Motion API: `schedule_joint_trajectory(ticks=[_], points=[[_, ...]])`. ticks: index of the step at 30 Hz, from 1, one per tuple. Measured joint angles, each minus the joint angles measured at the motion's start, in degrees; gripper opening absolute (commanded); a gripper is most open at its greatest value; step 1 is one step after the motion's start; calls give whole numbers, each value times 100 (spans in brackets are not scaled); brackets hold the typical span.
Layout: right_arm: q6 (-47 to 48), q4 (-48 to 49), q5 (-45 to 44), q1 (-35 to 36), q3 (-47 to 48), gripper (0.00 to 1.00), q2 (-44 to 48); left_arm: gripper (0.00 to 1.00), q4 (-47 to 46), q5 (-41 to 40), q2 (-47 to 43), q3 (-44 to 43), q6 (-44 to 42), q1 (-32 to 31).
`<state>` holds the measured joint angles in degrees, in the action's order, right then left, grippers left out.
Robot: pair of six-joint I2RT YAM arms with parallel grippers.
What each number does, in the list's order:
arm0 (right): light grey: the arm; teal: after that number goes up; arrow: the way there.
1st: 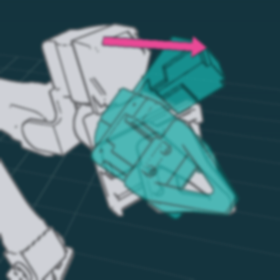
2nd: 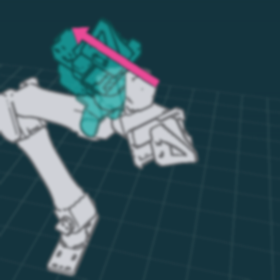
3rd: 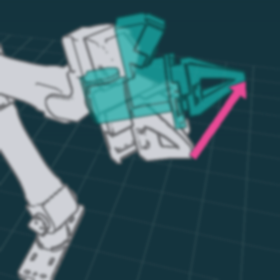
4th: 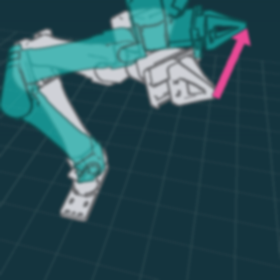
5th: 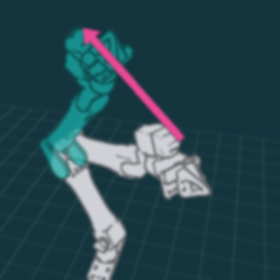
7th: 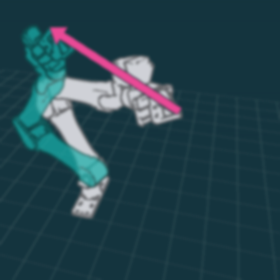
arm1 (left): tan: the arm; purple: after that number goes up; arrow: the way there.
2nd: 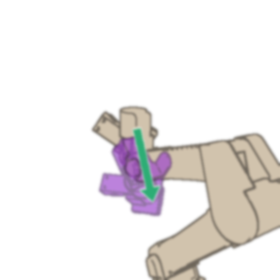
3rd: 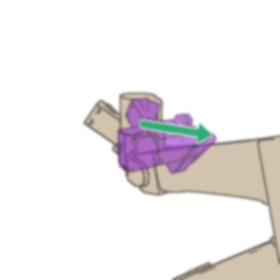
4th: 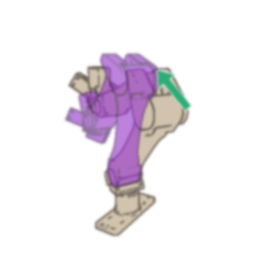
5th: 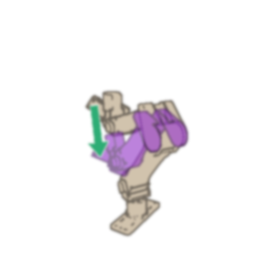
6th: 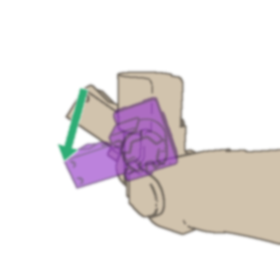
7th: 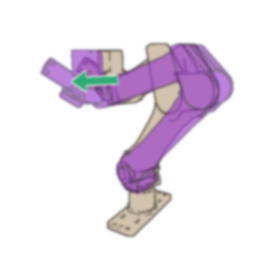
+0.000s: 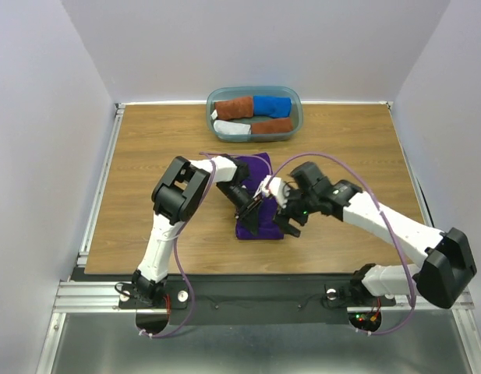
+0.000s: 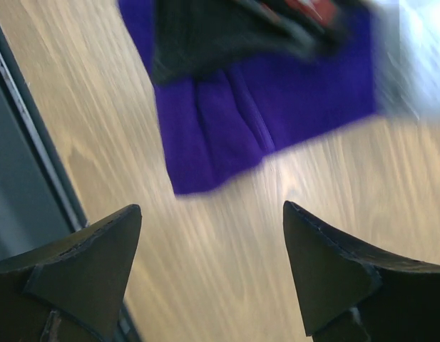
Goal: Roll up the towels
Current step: Roll the towel
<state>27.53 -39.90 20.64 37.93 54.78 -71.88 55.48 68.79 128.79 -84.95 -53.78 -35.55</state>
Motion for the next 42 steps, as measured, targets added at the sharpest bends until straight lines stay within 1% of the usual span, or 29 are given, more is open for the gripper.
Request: schedule_joint_trajectory(ticks=[3,5,10,17,20,21,23,24,27,28,30,31,34,36,38,39,42], points=[[17,595,-466,721,-146,77,-192,19,96,35,70,-61,31,28],[20,881,-608,973,-234,77,-306,19,146,24,94,-103,35,42],[63,1528,-938,1322,-518,76,-654,20,299,-4,190,-245,70,44],[236,2238,-1141,1475,-772,73,-1095,20,444,4,284,-358,98,68],[330,2474,-1150,1499,-920,50,-1290,23,452,4,286,-358,96,70],[356,2573,-1152,1504,-1012,35,-1394,24,452,4,286,-358,96,72],[435,2736,-1180,1502,-1110,25,-1478,26,452,7,286,-358,98,79],[433,2811,-1158,1493,-1110,15,-1469,29,455,7,280,-358,101,90],[369,2852,-1073,1491,-1113,1,-1460,34,459,-31,214,-313,92,149],[352,2859,-1010,1486,-1113,1,-1462,41,457,-76,149,-269,74,168],[330,2861,-835,1449,-1108,1,-1467,50,476,-157,24,-192,50,201],[310,2850,-721,1414,-1095,1,-1475,52,496,-210,-55,-151,31,221],[258,2765,-382,1281,-1021,1,-1526,59,525,-452,-354,-37,-83,337],[205,2643,-103,1169,-922,0,-1600,64,549,-608,-542,26,-170,525],[138,2527,197,1075,-837,1,-1668,64,551,-743,-673,79,-238,713],[101,2446,367,1014,-791,1,-1714,67,551,-848,-767,116,-286,894],[-11,2177,874,855,-651,1,-1838,68,428,-1123,-1003,229,-358,1469]])
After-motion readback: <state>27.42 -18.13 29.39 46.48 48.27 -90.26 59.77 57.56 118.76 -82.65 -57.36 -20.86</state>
